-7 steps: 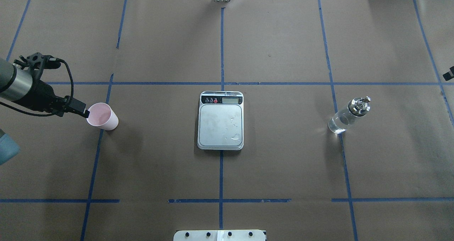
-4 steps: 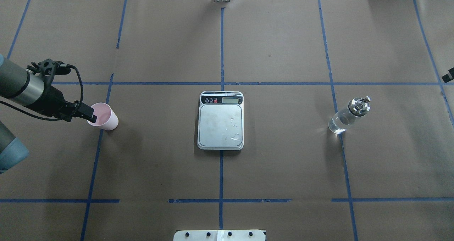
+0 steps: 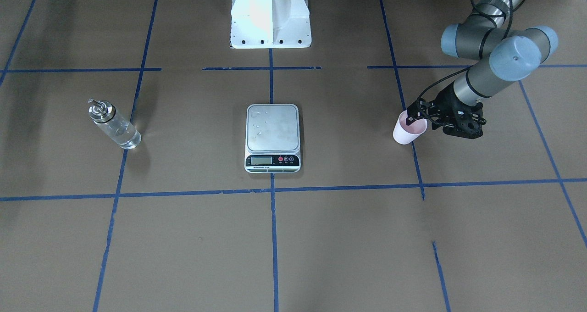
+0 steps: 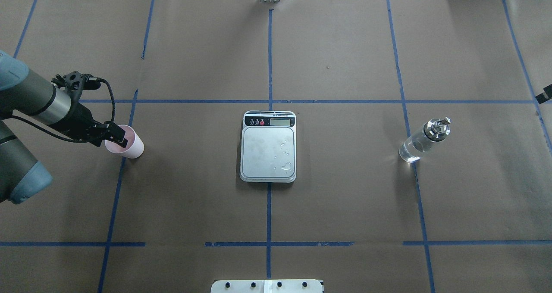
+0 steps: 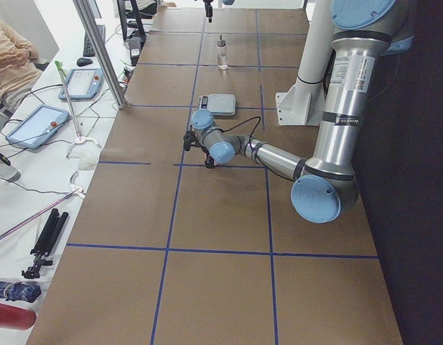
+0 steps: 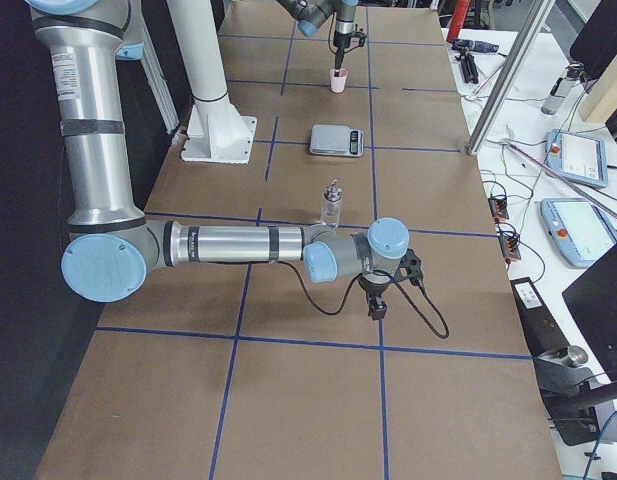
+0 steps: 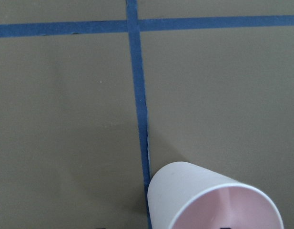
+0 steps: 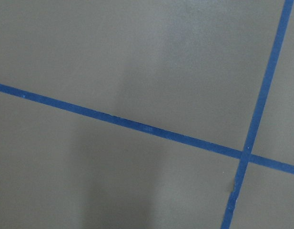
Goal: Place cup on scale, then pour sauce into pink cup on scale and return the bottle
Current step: 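Carry the pink cup with the left gripper onto the scale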
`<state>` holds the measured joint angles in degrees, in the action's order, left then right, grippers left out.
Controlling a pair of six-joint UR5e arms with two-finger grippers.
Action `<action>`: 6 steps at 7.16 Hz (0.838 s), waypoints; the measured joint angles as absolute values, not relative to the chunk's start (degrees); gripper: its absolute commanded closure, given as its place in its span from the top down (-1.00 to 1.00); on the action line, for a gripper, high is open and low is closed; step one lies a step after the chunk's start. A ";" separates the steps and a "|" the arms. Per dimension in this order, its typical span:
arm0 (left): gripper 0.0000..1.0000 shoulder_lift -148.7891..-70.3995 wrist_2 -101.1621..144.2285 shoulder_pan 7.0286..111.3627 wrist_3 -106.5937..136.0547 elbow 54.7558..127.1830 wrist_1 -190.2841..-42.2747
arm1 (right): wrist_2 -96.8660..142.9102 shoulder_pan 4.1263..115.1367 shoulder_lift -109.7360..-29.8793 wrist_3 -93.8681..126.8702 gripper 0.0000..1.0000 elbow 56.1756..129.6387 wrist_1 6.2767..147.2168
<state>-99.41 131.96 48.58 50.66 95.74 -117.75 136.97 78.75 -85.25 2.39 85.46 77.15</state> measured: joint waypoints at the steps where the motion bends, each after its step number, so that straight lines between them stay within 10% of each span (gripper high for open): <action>1: -1.00 -99.58 132.03 48.47 50.83 95.45 -117.66 | 137.23 78.65 -85.08 2.38 1.00 85.42 77.09; 6: -1.00 -112.42 130.30 46.42 69.17 101.70 -105.38 | 137.82 76.11 -85.20 2.90 1.00 85.45 71.57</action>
